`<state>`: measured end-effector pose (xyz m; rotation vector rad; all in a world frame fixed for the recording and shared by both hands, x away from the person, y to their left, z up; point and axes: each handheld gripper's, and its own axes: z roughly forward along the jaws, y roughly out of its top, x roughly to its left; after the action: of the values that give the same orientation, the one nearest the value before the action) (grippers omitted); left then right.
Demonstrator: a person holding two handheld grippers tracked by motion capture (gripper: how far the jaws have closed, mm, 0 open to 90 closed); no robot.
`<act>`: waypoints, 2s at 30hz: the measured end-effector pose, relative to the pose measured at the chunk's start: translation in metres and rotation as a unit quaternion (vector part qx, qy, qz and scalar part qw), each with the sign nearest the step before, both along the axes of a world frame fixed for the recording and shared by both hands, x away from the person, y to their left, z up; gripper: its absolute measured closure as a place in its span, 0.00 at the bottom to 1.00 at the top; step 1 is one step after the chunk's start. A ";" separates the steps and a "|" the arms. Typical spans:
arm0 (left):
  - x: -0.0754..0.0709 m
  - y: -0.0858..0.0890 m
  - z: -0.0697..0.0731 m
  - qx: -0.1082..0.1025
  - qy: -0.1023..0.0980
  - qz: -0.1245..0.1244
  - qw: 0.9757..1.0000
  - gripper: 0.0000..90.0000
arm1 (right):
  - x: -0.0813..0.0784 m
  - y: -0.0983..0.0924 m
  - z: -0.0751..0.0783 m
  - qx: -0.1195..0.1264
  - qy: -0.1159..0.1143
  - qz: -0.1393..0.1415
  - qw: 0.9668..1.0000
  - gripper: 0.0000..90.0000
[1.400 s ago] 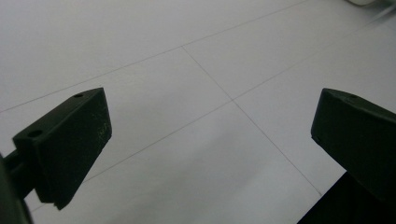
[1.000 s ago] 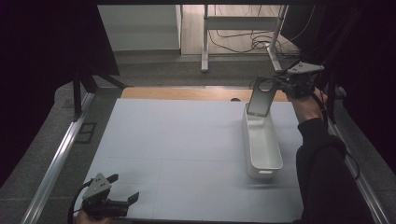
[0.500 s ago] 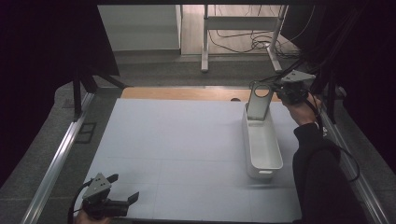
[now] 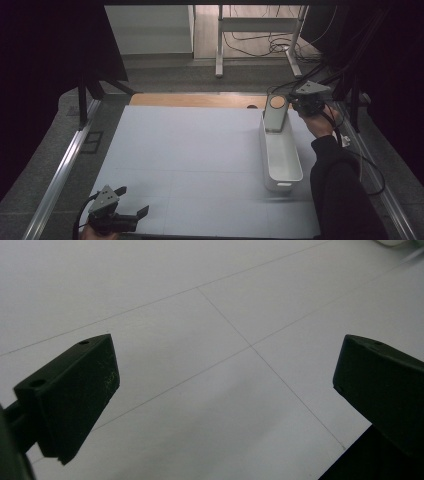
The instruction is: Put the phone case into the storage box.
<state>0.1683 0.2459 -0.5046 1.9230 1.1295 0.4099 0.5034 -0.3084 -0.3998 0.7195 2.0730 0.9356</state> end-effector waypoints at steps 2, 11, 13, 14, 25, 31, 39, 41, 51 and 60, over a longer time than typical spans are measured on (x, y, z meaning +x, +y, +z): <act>0.000 0.000 0.000 0.000 0.001 0.000 1.000 0.00 | 0.000 0.001 -0.003 -0.002 -0.001 0.000 1.000 0.88; 0.000 0.000 0.000 0.001 0.001 0.000 1.000 0.00 | 0.000 0.001 -0.007 -0.003 -0.012 0.000 1.000 0.87; 0.000 0.000 0.000 0.001 0.001 0.000 1.000 0.00 | 0.001 0.001 -0.007 0.001 -0.011 -0.001 1.000 0.86; 0.000 0.000 0.000 0.001 0.001 0.000 1.000 0.00 | 0.002 0.001 -0.008 0.002 -0.010 -0.004 1.000 0.86; 0.000 0.000 0.000 0.000 0.001 0.000 1.000 0.00 | 0.002 0.002 -0.007 0.005 -0.015 -0.017 1.000 0.72; 0.000 0.000 0.000 -0.001 -0.001 0.001 1.000 0.00 | -0.002 0.000 -0.004 0.026 0.006 -0.014 1.000 0.57; -0.001 0.001 0.001 -0.001 -0.005 0.002 1.000 0.00 | -0.011 -0.003 -0.002 0.056 0.039 -0.021 0.997 0.44; -0.001 0.001 0.001 -0.001 -0.007 0.003 1.000 0.00 | -0.014 -0.003 0.000 0.061 0.045 -0.020 0.997 0.43; -0.001 0.001 0.001 0.000 -0.009 0.003 1.000 0.00 | -0.029 -0.003 0.001 0.082 0.084 -0.035 0.993 0.37; -0.001 0.001 0.001 0.002 -0.008 0.003 1.000 0.00 | -0.043 -0.002 -0.001 0.103 0.118 -0.030 0.987 0.32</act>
<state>0.1673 0.2466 -0.5040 1.9169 1.1253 0.4288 0.4602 -0.3102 -0.4004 1.0389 2.1625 1.0870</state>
